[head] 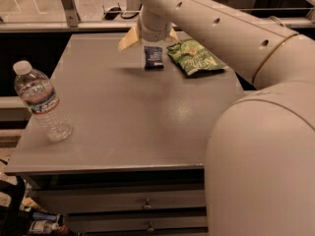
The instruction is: Move rxbar blueberry near water bottle
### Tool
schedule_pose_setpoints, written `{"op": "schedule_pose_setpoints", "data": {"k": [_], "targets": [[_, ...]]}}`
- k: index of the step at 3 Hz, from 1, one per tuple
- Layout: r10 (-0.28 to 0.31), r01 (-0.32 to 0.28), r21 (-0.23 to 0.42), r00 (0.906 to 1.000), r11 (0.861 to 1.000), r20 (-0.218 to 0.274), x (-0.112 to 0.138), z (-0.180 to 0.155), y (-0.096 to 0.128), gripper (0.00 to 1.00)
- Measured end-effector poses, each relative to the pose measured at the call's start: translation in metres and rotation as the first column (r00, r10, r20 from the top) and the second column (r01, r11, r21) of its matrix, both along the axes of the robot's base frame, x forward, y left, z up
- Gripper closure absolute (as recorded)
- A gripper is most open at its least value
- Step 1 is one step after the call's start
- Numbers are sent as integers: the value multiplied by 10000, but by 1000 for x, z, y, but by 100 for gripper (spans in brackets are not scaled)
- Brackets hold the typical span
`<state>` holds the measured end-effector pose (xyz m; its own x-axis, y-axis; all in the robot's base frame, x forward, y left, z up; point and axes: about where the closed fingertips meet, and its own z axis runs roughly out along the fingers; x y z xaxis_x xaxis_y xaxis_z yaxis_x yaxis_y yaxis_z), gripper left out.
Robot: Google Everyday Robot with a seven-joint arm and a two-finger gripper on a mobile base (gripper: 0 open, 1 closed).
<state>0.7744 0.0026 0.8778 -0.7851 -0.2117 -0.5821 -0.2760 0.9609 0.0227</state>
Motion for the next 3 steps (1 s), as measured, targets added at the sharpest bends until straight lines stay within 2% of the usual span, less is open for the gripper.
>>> {"op": "schedule_pose_setpoints", "data": {"k": [1,3], "targets": [[8,-6,145,9999,9999,-115,3,-12,-1,0],[223,-184,637,9979,9978,-604,5,-44,16,0]]}}
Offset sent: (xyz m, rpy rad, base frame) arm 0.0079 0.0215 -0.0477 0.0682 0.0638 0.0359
